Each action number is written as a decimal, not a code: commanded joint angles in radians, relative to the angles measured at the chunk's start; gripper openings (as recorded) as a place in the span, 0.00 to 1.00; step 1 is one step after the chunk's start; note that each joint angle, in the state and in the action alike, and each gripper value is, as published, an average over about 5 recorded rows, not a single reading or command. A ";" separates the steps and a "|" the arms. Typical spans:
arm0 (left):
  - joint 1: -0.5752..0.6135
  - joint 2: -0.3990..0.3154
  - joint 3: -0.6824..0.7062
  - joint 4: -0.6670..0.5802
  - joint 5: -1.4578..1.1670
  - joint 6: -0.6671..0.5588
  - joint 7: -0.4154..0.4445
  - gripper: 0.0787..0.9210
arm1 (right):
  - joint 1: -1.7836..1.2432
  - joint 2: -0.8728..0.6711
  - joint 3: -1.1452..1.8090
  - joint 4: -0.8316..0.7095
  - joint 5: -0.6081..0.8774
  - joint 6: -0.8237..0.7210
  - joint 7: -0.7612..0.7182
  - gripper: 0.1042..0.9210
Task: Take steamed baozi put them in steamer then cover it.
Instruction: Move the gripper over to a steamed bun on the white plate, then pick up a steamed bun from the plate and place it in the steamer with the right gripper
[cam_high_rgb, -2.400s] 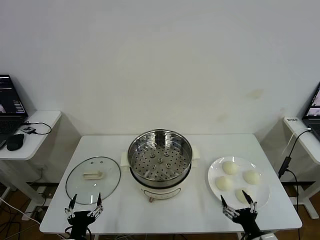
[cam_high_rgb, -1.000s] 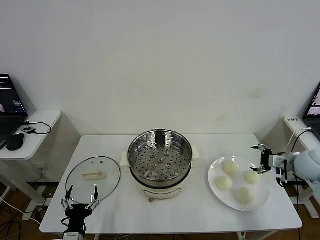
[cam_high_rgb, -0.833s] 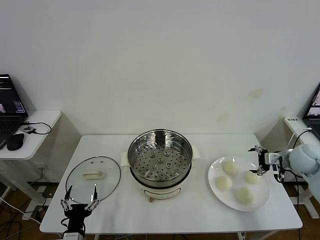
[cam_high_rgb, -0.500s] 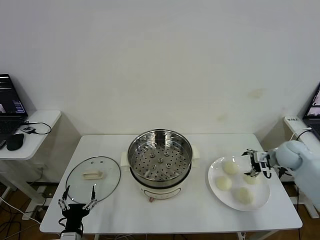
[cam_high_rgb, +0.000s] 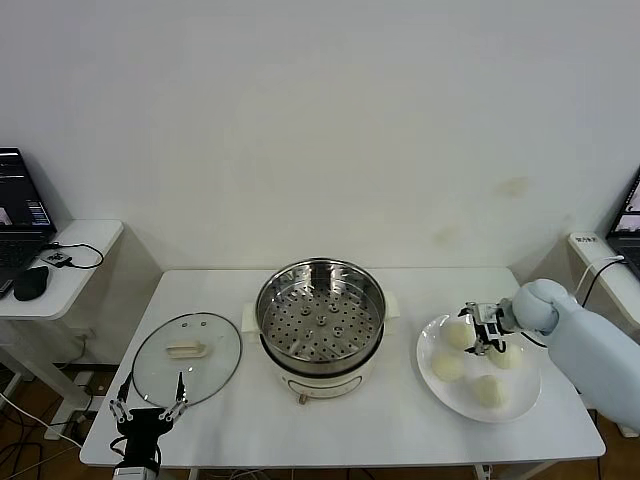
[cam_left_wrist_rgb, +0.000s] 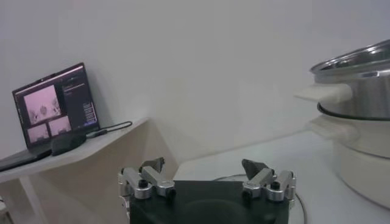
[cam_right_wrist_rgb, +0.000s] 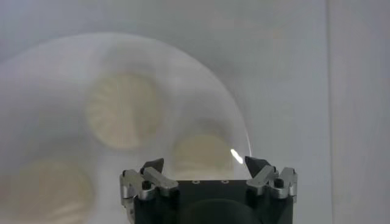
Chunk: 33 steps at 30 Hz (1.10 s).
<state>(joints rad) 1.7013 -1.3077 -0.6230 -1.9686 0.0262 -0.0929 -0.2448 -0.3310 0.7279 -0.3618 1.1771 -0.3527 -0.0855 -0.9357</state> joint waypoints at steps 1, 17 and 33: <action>0.001 0.000 -0.002 -0.004 -0.001 -0.002 0.000 0.88 | 0.025 0.034 -0.026 -0.033 -0.023 -0.002 0.003 0.87; 0.010 -0.003 -0.009 -0.008 -0.006 -0.002 -0.003 0.88 | 0.023 0.045 -0.025 -0.057 -0.053 -0.002 0.005 0.63; -0.002 0.003 -0.006 0.011 -0.014 -0.004 -0.001 0.88 | 0.275 -0.209 -0.247 0.212 0.236 -0.037 -0.010 0.59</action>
<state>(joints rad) 1.7043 -1.3078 -0.6315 -1.9658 0.0159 -0.0964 -0.2470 -0.1866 0.6340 -0.4931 1.2671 -0.2540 -0.1084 -0.9458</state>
